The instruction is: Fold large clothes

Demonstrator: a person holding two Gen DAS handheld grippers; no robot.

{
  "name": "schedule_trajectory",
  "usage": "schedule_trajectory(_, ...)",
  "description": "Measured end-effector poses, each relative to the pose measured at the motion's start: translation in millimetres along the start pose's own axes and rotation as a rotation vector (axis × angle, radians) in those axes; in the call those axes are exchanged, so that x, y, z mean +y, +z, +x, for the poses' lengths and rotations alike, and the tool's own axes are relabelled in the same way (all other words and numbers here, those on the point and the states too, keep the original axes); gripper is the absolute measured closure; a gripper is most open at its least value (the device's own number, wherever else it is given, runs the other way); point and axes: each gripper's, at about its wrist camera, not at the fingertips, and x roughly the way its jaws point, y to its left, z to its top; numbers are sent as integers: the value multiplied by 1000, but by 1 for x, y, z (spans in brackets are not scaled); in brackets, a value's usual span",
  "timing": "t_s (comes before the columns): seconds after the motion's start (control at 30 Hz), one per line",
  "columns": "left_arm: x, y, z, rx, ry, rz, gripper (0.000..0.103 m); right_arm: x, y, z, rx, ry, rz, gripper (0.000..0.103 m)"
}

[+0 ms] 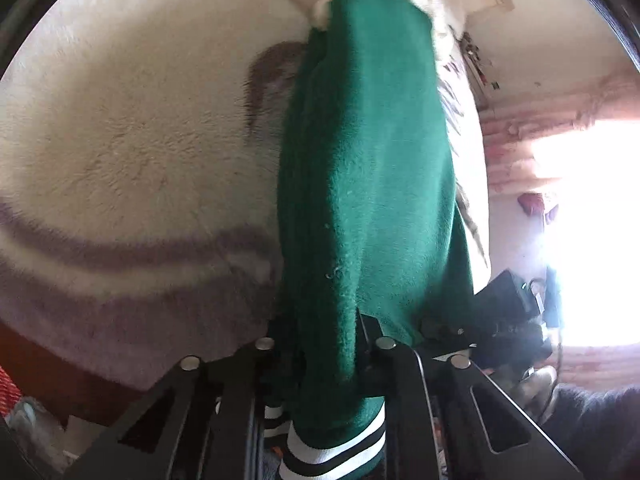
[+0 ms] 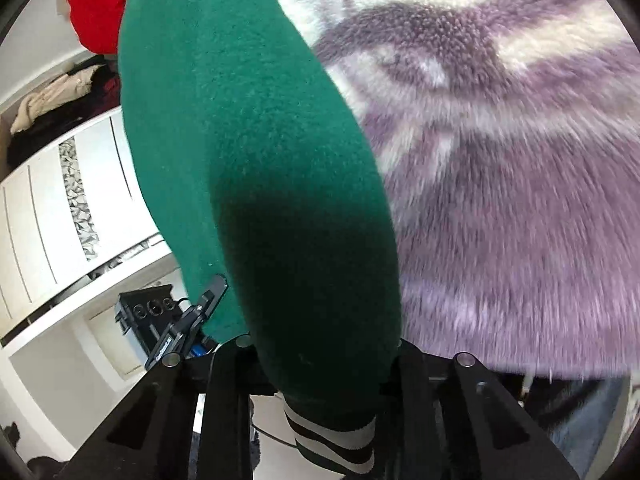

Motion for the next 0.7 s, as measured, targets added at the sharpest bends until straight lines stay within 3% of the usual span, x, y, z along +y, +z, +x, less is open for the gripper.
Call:
schedule_trajectory(0.13,6,-38,-15,30,-18,-127,90,11,-35,-11,75,-50,-10,78)
schedule_trajectory(0.27,-3,-37,-38,53,-21,-147,90,6,-67,-16,128,-27,68,77)
schedule_trajectory(0.4,-24,1,-57,45,-15,-93,90,29,-62,-37,127,51,39,78)
schedule_trajectory(0.7,-69,114,-75,-107,-161,-92,90,133,-10,-88,95,260,-64,78)
